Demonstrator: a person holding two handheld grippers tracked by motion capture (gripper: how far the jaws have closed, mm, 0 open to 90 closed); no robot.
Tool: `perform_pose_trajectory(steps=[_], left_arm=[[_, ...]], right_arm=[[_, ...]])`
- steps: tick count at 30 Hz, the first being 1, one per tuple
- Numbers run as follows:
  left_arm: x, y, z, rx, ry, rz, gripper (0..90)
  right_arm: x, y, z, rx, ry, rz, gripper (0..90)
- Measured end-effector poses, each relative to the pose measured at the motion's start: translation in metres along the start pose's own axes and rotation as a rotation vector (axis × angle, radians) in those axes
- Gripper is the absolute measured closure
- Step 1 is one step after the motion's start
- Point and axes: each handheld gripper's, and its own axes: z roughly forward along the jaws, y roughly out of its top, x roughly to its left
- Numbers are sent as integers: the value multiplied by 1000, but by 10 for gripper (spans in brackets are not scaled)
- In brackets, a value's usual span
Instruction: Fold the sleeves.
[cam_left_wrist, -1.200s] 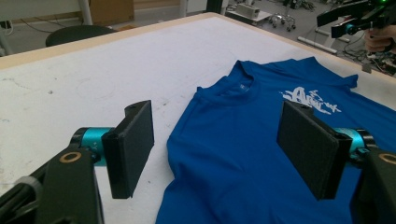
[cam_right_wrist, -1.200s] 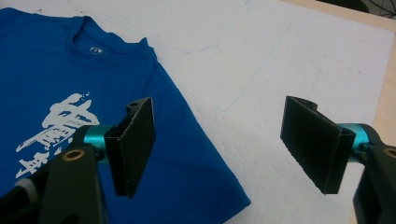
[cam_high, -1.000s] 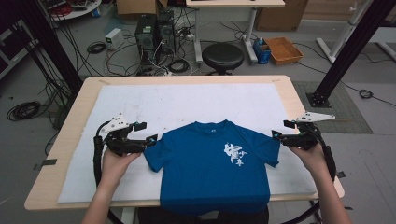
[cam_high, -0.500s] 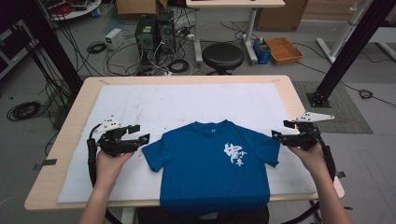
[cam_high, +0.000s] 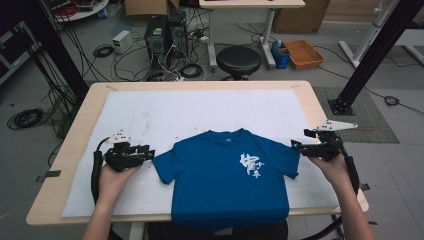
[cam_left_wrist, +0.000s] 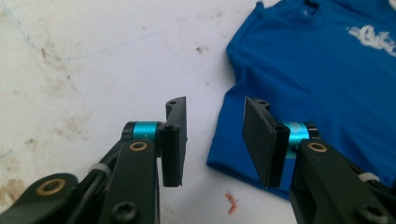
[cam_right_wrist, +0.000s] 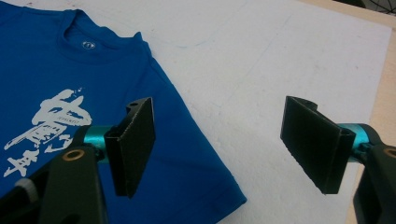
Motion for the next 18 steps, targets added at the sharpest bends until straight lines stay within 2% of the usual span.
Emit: perform_pose_trajectory(steps=[11,16,18], left_arm=[[-2,-4,11,92,11,1,712],[-2,-5,12,97,7,2,767],[-2,-6,12,92,8,-4,817]], right_arm=[[1,0,1,8,-6,1,263],[0,0,0,9,-6,0,263],[0,-1,1,13,-7,1,264]])
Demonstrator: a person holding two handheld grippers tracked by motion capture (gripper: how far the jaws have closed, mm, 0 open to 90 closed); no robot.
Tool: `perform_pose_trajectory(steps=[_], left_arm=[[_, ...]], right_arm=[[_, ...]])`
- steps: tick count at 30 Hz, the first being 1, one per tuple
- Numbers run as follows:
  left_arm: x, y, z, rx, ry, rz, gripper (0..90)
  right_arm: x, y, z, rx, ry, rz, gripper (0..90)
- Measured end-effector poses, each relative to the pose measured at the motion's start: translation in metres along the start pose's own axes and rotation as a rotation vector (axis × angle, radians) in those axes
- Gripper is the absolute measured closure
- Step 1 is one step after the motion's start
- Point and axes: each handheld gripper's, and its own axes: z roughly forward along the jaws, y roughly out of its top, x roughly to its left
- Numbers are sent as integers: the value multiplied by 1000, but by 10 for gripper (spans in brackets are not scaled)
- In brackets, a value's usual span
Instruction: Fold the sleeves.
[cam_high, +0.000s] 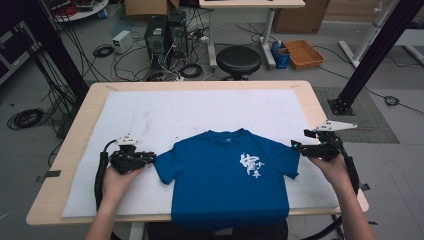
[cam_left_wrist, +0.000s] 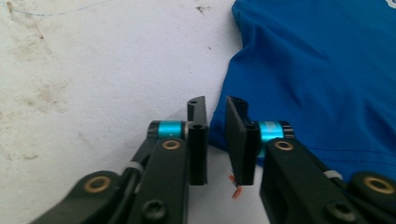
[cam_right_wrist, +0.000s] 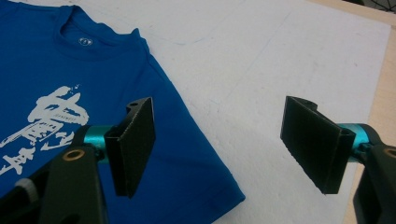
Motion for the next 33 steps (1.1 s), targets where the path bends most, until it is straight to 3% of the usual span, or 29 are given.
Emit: perform_pose_trajectory(steps=[3,12,13,17,21,22,23,27,33], left_arm=[[-1,0,-1,-6,-4,-10,870],[-7,10,-13,-79,-64,-66,880],[-14,19,-17,-97,-95,-89,880],[-35,38,-20,-124,-156,-93,881],[-60,56,-10,-129,-206,-52,882],[-60,56,-10,-129,-206,-52,882],[-71,63,-3,-128,-237,-42,882],[-89,75,13,-129,-274,-32,882],[-105,87,41,-104,-289,-30,881]], right_arm=[[0,0,1,1,0,-4,264],[-1,0,0,-2,0,0,264],[-1,0,0,-2,0,0,264],[-1,0,-1,-6,-1,-2,264],[-1,1,-2,-8,-1,4,264],[-1,1,-2,-9,-1,5,264],[-2,1,-2,-10,-2,2,264],[-3,0,-2,-11,-3,7,264],[-4,-1,-2,-5,-6,11,264]])
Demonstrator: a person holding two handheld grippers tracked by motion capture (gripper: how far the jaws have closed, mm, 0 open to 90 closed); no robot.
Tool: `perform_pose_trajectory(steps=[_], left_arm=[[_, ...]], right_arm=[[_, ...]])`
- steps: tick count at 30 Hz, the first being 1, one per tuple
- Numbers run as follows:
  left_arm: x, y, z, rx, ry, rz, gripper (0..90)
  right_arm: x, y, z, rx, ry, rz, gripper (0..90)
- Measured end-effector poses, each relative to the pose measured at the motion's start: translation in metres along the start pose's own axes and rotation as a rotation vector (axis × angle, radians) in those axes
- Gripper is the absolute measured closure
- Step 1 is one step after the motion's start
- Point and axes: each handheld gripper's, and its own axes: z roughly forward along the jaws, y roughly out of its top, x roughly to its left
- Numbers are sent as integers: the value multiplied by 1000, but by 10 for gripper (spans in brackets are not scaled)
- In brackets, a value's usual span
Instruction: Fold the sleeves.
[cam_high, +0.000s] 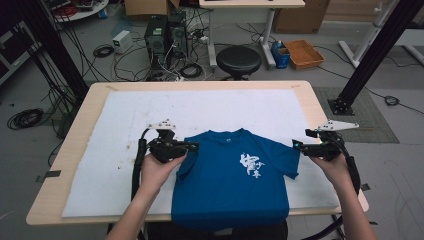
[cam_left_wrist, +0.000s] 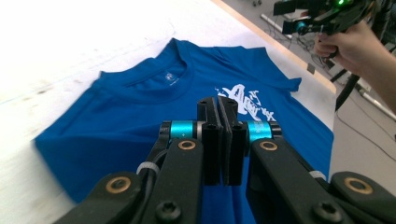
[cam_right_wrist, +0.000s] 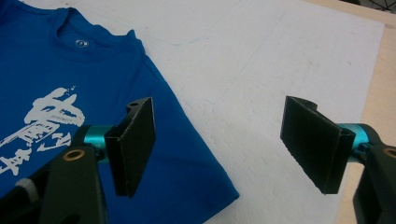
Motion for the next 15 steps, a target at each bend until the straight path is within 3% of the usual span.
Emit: perform_pose_trajectory(steps=[1,2,8,15], left_arm=[[0,0,0,0,0,0,881],[-1,0,12,15,-1,-4,881],[-1,-3,42,70,3,14,881],[-1,-5,56,81,12,37,881]], right_arm=[[0,0,0,-2,1,0,265],[-1,0,0,-1,0,0,265],[-2,-2,1,3,-3,2,266],[-2,-2,1,9,-4,3,266]])
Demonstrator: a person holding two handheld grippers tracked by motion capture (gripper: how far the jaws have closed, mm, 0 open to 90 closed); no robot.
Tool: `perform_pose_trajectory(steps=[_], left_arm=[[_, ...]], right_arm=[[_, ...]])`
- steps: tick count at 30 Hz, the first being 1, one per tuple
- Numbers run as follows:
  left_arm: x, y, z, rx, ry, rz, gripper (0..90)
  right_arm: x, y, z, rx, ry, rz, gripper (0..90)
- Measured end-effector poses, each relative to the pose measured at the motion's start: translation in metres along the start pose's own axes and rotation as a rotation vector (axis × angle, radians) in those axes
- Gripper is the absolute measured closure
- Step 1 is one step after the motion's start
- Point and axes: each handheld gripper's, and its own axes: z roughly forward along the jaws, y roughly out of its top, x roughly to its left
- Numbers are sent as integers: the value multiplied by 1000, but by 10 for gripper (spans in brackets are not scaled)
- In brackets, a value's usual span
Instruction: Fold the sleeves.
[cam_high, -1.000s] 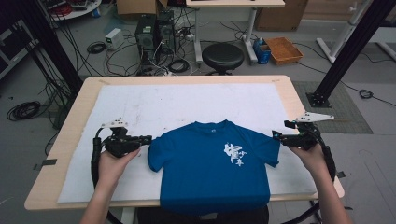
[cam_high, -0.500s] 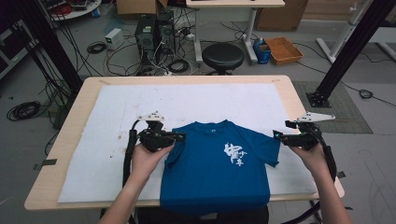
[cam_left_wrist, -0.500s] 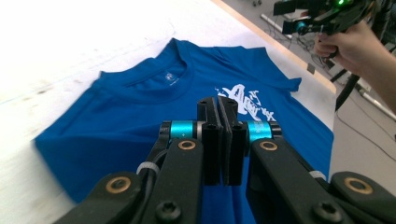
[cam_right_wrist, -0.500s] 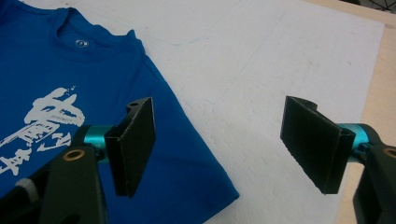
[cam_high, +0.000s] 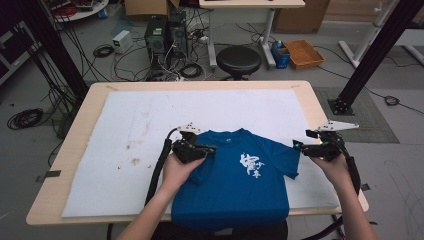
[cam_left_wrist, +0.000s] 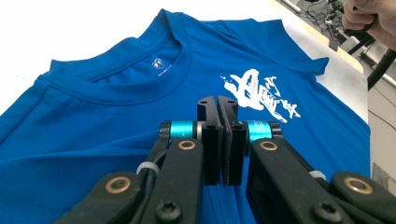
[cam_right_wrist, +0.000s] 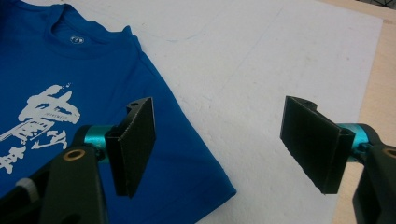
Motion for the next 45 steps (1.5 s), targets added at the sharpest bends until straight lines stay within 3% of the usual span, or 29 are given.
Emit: perform_pose_trajectory(steps=[8,12,19,22,25,29,30,31,32,35,38,42,45], left_arm=[[-2,-1,3,-6,5,19,880],[-3,-2,5,-3,17,51,871],[-3,-1,-1,-39,29,49,583],[-4,-1,-11,-78,34,84,519],[-5,-2,-30,-105,71,145,473],[-2,-6,-46,-117,79,140,448],[1,-11,-57,-134,82,136,448],[1,-11,-57,-134,82,136,448],[4,-16,-69,-149,89,128,448],[7,-21,-81,-156,93,120,446],[13,-34,-104,-179,90,109,446],[18,-45,-117,-187,97,104,446],[25,-55,-128,-198,109,93,446]], right_arm=[[0,-1,2,6,-2,0,266],[1,-1,2,11,-2,2,266],[-1,-2,2,11,-4,7,267],[-2,-3,2,10,-3,8,267],[-6,-5,0,7,2,35,297],[-13,-8,-2,10,13,76,388],[-14,-9,-2,14,18,87,412],[-16,-10,-2,18,27,93,440],[-17,-11,-2,23,32,101,461],[-20,-14,-1,34,41,120,500],[-27,-21,3,50,72,162,590],[-32,-27,8,79,89,199,670],[-32,-30,13,107,95,199,703]])
